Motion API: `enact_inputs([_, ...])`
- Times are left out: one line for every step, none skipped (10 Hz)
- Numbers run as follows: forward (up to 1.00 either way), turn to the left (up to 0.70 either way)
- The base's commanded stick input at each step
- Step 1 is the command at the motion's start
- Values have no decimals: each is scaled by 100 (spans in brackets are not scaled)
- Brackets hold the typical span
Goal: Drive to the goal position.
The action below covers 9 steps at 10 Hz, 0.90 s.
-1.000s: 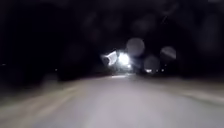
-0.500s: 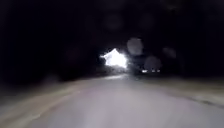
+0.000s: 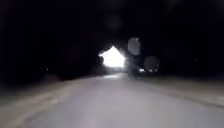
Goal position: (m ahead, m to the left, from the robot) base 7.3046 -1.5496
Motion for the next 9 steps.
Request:
enact_inputs([100, 0])
enact_inputs([100, 0])
enact_inputs([100, 0])
enact_inputs([100, 0])
enact_inputs([100, 0])
enact_inputs([100, 0])
enact_inputs([100, 0])
enact_inputs([100, 0])
enact_inputs([100, 0])
